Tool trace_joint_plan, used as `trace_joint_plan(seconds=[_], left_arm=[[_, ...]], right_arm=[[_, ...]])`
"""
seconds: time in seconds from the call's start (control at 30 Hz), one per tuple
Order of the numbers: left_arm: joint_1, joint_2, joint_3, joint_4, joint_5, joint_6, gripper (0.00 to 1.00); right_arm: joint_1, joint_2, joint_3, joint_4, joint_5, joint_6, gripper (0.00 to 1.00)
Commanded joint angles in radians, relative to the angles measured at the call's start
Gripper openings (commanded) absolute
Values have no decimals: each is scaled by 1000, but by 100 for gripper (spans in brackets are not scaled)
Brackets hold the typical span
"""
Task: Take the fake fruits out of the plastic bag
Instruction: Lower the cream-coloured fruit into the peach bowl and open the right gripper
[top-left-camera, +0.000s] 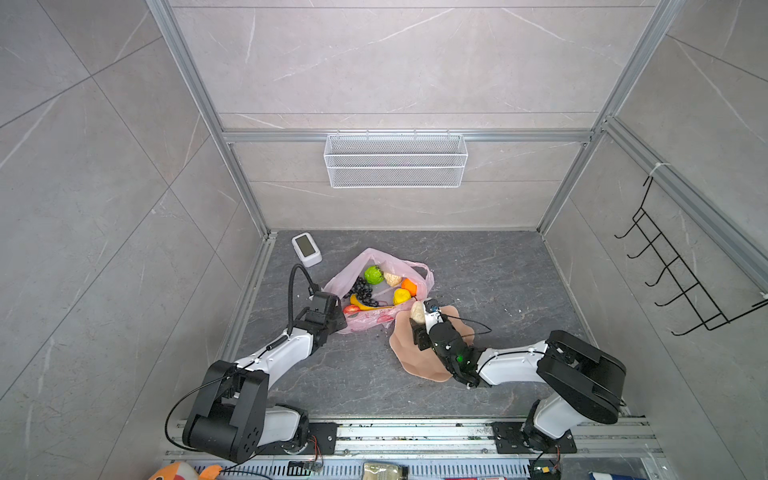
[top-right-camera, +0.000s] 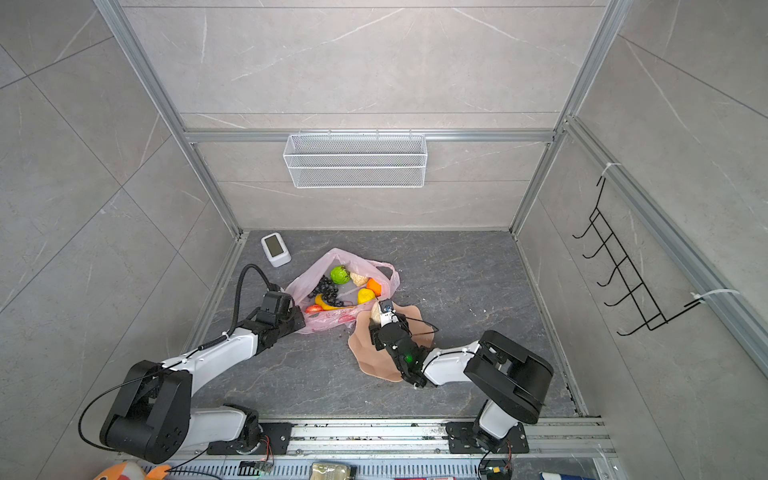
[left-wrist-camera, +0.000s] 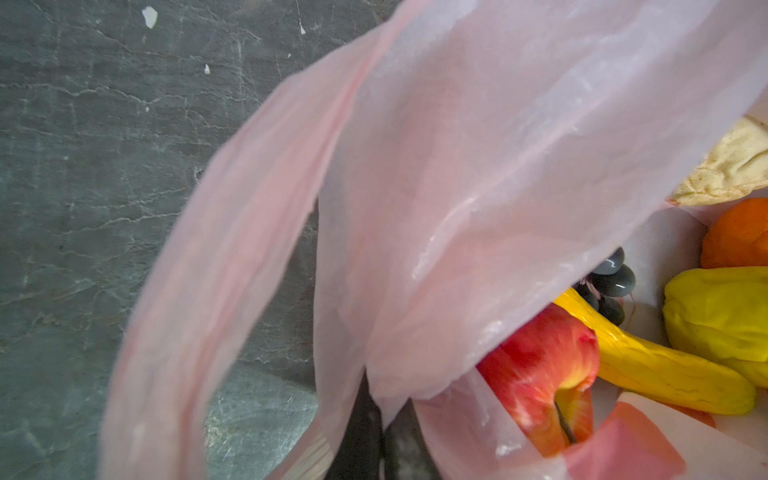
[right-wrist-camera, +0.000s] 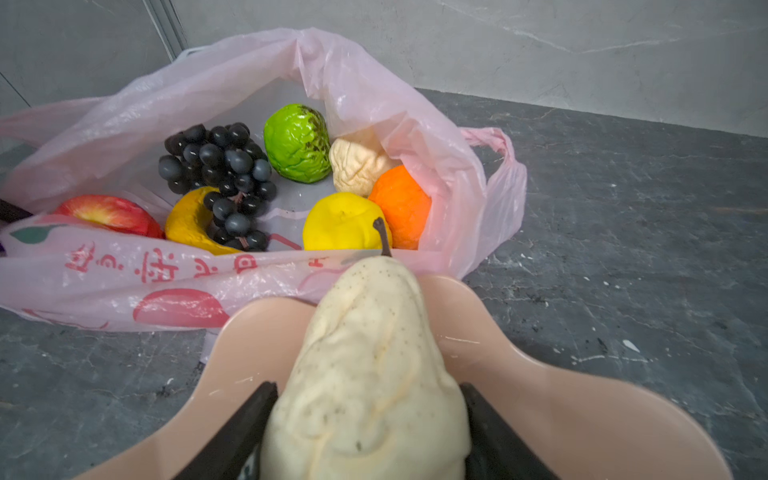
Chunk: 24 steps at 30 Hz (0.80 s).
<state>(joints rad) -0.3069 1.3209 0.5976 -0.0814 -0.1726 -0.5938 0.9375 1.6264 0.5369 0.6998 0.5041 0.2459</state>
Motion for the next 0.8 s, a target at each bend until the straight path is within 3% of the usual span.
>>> trace_joint_plan(seconds=[0.0, 0.33, 0.77], left_arm=[[7, -23, -1, 14, -3, 25, 0], [9, -28, -5, 13, -10, 24, 0], [10, -25, -3, 13, -4, 27, 0]], right_arm=[[-5, 23, 20, -26, -5, -12, 68], [-9, 43, 45, -72, -7, 15, 71], [-23, -152, 62, -279, -16, 76, 73]])
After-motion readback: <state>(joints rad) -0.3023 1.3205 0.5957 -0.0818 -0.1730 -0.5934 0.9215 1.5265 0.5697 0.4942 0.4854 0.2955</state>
